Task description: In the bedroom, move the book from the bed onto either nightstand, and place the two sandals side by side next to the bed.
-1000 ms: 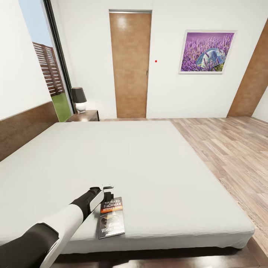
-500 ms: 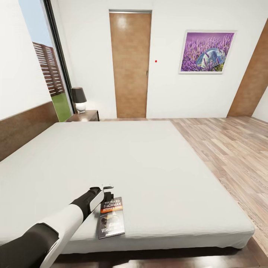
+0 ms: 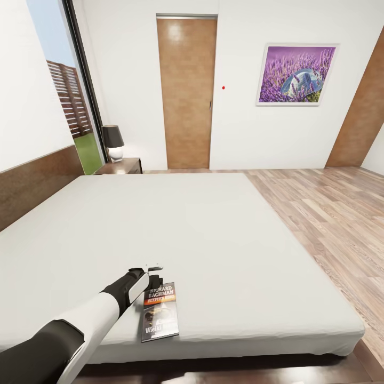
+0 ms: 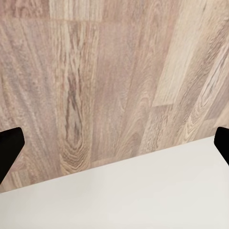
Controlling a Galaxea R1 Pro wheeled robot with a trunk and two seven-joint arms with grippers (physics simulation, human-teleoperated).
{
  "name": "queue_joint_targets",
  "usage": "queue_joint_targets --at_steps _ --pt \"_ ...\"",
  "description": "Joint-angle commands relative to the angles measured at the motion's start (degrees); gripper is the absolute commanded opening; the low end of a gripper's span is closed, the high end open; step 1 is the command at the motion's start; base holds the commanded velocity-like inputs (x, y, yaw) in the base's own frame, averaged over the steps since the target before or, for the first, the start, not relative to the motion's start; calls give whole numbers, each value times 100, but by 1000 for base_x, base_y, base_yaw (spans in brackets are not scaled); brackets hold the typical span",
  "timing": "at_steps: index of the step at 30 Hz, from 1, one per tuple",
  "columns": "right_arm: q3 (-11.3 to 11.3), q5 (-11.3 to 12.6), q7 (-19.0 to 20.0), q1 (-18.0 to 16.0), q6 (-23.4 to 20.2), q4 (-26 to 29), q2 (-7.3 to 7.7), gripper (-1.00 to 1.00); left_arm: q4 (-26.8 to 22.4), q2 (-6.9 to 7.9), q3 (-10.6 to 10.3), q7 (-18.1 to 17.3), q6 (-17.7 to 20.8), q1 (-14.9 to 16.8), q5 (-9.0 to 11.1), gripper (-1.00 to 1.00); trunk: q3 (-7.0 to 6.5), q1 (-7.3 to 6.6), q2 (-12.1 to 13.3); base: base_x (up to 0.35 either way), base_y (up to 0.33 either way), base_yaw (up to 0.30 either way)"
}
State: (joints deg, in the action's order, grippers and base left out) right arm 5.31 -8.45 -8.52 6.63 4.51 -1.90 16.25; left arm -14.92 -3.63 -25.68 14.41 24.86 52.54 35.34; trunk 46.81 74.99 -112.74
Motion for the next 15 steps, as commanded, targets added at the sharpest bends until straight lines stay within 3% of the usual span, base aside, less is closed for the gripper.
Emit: queue_joint_targets --at_steps 1,15 --pt "49 -60 -18 -3 33 -12 1 100 -11 3 -45 45 19 2 61 100 4 0 -2 0 0 0" --pt "49 -60 -18 -3 33 -12 1 100 -11 -2 -50 45 12 2 61 100 94 109 -203 0 0 0"
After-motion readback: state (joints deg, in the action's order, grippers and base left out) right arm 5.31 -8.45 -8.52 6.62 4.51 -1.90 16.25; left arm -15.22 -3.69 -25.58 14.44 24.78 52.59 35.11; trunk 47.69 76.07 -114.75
